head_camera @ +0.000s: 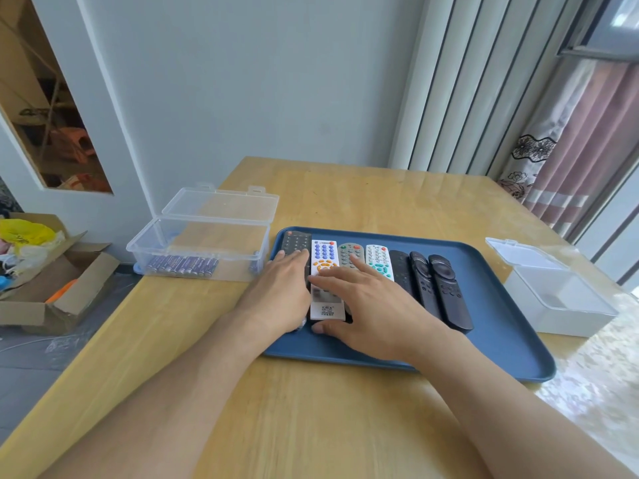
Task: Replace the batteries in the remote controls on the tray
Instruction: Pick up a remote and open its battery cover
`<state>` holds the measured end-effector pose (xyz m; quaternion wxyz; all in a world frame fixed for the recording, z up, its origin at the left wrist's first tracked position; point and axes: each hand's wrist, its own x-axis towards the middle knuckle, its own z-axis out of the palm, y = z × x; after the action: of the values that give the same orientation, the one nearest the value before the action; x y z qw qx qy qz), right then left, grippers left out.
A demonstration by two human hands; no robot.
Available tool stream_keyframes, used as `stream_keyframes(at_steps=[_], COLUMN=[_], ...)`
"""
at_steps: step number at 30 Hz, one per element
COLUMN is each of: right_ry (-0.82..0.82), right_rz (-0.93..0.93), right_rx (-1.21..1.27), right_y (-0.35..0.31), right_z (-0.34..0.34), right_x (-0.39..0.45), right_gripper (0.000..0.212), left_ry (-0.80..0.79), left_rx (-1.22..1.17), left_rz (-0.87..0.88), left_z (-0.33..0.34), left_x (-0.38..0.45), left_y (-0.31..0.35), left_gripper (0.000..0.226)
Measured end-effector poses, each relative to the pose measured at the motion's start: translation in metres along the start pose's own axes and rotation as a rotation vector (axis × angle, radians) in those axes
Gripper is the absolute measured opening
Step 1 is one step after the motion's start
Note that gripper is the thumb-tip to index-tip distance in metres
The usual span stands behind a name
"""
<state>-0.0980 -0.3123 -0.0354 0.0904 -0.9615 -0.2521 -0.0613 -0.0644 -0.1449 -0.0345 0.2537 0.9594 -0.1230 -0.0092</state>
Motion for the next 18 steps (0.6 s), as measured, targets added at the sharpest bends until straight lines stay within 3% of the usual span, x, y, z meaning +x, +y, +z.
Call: stream_keyframes(at_steps=[5,13,18], right_ry=[0.062,0.286,0.276], right_rz=[0.015,0.048,0.056], right_rx=[0.007,0.137,0.177], right_y=[0.002,0.005,0.002], right_z=[-0.001,-0.003,0.000], right_x=[0.000,0.002,0.003], right_gripper=[0.060,0.048,0.044], left_ry=[0.018,0.024,0.132], left_rx=[-0.004,0.012,-0.024], left_rz=[0.040,0.070,0.125], left_z=[0.001,0.005,0.011], left_x=[0.001,0.005,0.011], left_y=[-0.003,-0.007,-0.007], left_gripper=[0.056,0.069,0.049])
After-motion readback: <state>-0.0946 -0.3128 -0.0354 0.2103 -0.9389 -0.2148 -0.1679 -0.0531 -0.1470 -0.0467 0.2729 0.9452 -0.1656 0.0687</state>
